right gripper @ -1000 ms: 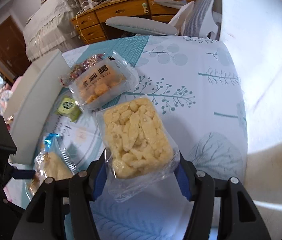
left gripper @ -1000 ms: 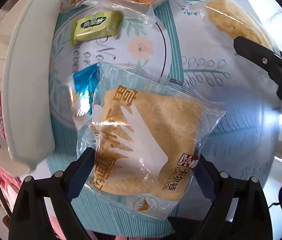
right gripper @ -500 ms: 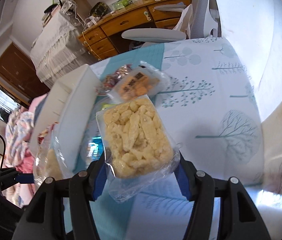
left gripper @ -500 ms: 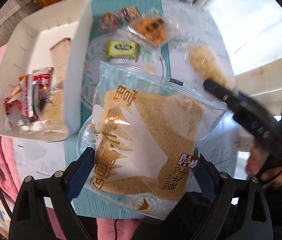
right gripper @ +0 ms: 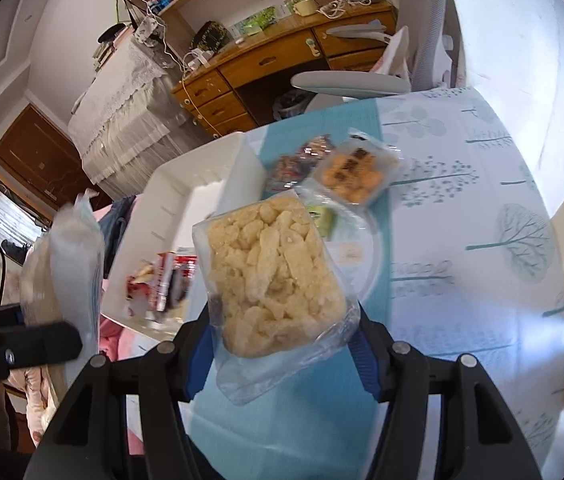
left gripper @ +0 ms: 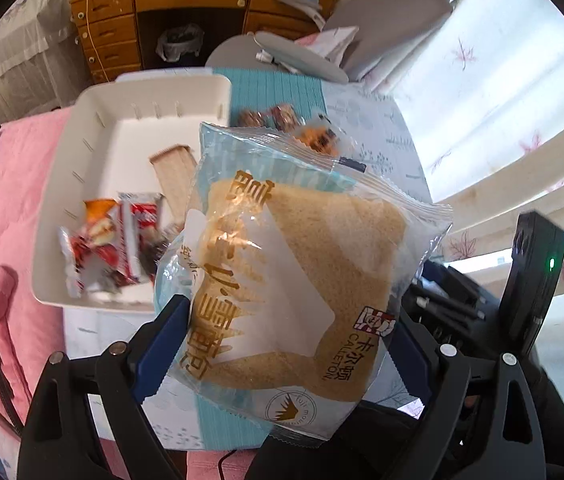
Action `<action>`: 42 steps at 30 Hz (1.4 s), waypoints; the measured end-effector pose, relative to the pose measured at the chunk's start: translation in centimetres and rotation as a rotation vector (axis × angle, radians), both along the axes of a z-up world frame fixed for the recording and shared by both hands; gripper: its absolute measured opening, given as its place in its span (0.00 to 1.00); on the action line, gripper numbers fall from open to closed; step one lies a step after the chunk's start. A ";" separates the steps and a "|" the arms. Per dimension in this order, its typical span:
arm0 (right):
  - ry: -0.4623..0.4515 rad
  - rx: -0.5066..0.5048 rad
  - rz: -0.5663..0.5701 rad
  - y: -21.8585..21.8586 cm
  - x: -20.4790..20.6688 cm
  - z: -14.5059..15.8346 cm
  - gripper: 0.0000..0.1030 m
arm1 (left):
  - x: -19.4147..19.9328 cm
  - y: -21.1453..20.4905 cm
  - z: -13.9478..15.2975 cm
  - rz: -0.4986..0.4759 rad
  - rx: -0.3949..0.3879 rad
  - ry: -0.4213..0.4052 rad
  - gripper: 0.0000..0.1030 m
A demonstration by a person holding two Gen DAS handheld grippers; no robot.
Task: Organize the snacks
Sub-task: 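Carry the bread bag and cracker bag into the tray and release both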
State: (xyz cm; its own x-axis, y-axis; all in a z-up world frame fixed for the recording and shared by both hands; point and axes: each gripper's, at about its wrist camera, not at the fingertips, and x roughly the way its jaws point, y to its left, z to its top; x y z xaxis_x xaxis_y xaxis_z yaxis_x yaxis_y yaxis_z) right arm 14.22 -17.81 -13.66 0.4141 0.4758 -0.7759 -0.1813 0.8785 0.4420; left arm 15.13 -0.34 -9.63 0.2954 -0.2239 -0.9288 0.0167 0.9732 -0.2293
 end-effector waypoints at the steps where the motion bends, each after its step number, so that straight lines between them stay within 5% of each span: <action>1: -0.007 0.003 -0.002 0.7 -0.2 0.3 0.58 | -0.1 0.8 0.3 0.002 -0.003 -0.010 0.89; 19: -0.113 0.067 -0.045 12.8 -2.5 2.0 0.58 | 3.2 14.1 3.4 0.044 0.020 -0.092 0.90; 28: -0.118 0.017 -0.074 16.2 -2.5 1.7 0.60 | 6.7 16.4 2.4 0.078 0.044 -0.061 0.91; 32: -0.115 -0.032 -0.066 17.1 -2.5 1.7 0.79 | 7.3 16.7 1.2 0.083 0.051 -0.017 0.92; 42: -0.101 -0.060 -0.045 17.4 -2.9 1.8 0.81 | 6.6 17.5 1.5 0.110 0.016 -0.055 0.96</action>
